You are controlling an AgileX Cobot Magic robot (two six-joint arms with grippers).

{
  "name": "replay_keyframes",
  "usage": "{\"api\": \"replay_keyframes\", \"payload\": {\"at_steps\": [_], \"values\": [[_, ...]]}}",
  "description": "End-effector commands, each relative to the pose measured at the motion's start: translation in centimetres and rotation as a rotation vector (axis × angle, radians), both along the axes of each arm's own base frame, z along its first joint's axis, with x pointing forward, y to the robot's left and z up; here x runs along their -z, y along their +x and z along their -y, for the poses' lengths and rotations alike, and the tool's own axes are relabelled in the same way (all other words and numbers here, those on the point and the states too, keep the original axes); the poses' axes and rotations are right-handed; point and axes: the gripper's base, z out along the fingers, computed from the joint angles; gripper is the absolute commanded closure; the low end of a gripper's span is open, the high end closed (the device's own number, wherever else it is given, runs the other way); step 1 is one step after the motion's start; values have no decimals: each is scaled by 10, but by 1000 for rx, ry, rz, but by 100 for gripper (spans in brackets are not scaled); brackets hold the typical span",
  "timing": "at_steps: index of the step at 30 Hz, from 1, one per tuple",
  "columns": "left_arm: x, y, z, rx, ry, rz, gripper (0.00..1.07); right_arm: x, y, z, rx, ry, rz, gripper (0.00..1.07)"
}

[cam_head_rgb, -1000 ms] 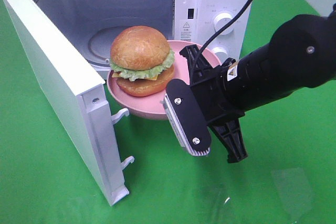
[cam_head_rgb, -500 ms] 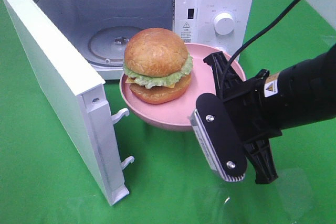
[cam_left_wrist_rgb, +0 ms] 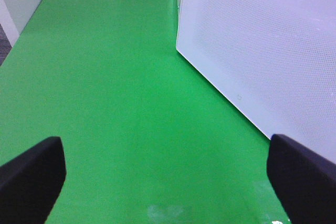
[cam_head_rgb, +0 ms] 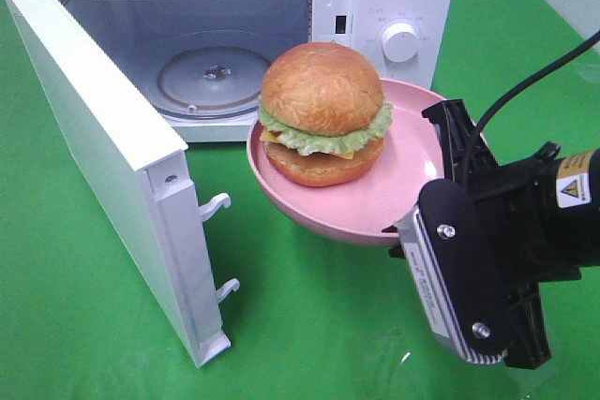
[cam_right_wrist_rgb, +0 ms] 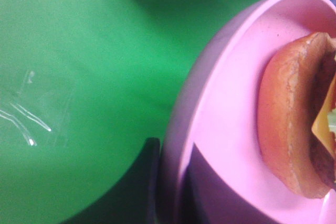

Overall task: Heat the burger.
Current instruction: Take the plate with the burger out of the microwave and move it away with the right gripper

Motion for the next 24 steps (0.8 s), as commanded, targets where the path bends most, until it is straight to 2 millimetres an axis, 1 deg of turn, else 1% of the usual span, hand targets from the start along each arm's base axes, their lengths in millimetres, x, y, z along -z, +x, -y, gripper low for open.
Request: {"api": "replay_keyframes", "payload": {"at_steps": [1,4,6,7,9,10,15,16,17,19,24], "values": [[-1,-2,0,-4,0,29,8,-13,-6,8,19,38,58,107],[-1,-2,0,-4,0,29,8,-15,-12,13,32,41,58,107],[-1,-2,0,-4,0,29,8,-15,-12,13,32,41,58,107],[-1,-2,0,-4,0,29,8,-19,-16,18,68,56,38,107],[-1,-2,0,-4,0,29,8,-21,-17,20,80,59,36,107],[-1,-2,0,-4,0,29,8,-25,-20,24,105,70,38,107],[-1,-2,0,-4,0,29,8,-30,-22,31,157,77,47,107],[-1,-2,0,-4,0,29,8,-31,-23,34,190,79,45,107],[-1,-2,0,-4,0,29,8,-31,-23,34,190,79,45,107],[-1,-2,0,-4,0,29,8,-30,-22,39,259,59,26,107],[-1,-2,0,-4,0,29,8,-29,-21,43,315,47,17,107]]}}
